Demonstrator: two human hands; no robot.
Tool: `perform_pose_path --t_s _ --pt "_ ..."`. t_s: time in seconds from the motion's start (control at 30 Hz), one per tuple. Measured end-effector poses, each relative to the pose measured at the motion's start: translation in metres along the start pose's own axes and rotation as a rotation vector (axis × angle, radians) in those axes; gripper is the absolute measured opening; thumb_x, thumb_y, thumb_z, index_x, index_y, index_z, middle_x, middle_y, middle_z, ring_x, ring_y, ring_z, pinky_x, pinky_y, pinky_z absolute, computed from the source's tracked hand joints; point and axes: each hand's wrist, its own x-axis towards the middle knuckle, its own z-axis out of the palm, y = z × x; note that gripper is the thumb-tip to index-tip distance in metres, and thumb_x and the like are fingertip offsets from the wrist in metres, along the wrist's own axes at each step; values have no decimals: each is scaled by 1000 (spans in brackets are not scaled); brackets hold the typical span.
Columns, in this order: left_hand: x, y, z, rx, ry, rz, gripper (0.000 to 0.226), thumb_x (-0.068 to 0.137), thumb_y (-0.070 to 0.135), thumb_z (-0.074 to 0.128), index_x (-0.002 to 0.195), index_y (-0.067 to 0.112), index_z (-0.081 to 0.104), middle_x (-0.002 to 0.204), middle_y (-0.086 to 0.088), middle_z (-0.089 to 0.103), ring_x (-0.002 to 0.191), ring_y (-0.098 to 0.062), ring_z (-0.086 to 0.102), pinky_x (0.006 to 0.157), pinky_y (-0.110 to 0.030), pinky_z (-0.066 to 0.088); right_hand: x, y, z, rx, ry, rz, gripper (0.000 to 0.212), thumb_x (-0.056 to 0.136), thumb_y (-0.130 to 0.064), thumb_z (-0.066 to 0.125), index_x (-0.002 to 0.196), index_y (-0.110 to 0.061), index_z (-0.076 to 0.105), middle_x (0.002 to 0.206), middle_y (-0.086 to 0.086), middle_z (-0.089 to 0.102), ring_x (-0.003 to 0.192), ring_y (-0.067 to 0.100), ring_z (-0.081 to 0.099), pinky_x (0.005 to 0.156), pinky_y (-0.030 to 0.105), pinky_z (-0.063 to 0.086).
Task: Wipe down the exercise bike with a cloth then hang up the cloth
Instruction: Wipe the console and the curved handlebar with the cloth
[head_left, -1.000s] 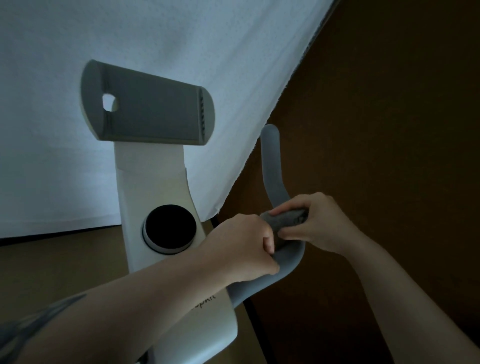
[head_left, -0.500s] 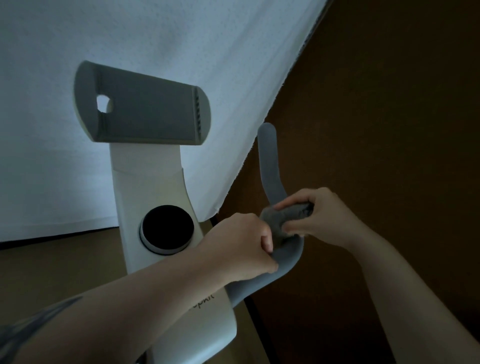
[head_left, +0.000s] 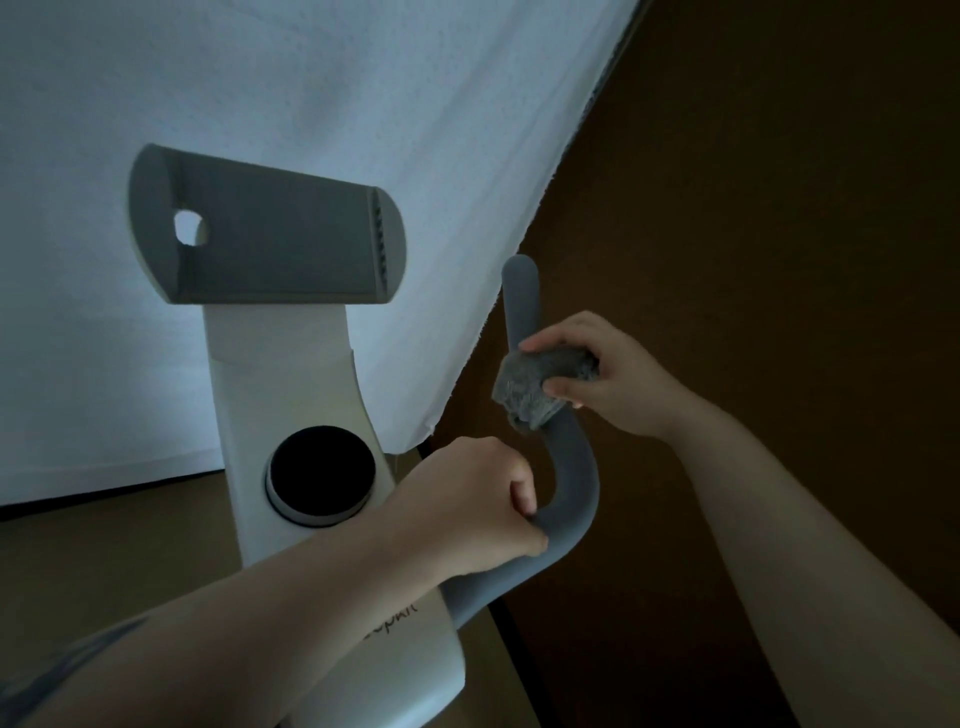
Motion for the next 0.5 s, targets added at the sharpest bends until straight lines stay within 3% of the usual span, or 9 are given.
perform_pose_path --t_s 0.13,0.2,0.3,0.43,0.5 --pt "1 0 0 8 -6 4 10 78 26 70 85 20 72 82 4 72 75 -5 65 60 -13 48 6 0 -3 76 -128 123 32 82 -2 69 105 -25 68 114 -8 51 96 11 57 68 28 58" --pt "1 1 -1 4 -8 -5 9 78 26 70 85 21 72 81 5 72 74 -4 65 58 -10 45 14 -2 -3 60 -64 67 30 81 -2 71 104 -22 68 113 -3 52 99 12 57 72 28 58" --pt "0 1 -1 3 3 -3 9 77 27 70 84 21 72 82 5 71 74 -5 65 63 -17 50 24 -1 -1 87 64 3 31 83 -5 70 108 -23 66 117 0 50 101 8 54 71 22 56" --pt "-1 1 -1 11 3 4 11 78 27 69 85 19 72 82 4 72 74 -6 66 64 -19 52 30 -5 -11 36 -205 123 31 83 -5 70 107 -25 69 115 -5 51 97 14 57 62 23 54" --pt "-1 1 -1 6 3 -3 11 78 27 70 85 19 72 82 3 72 75 -7 66 66 -21 53 38 -8 -10 16 -97 67 30 84 -5 69 108 -25 69 114 -4 50 96 11 55 63 20 53"
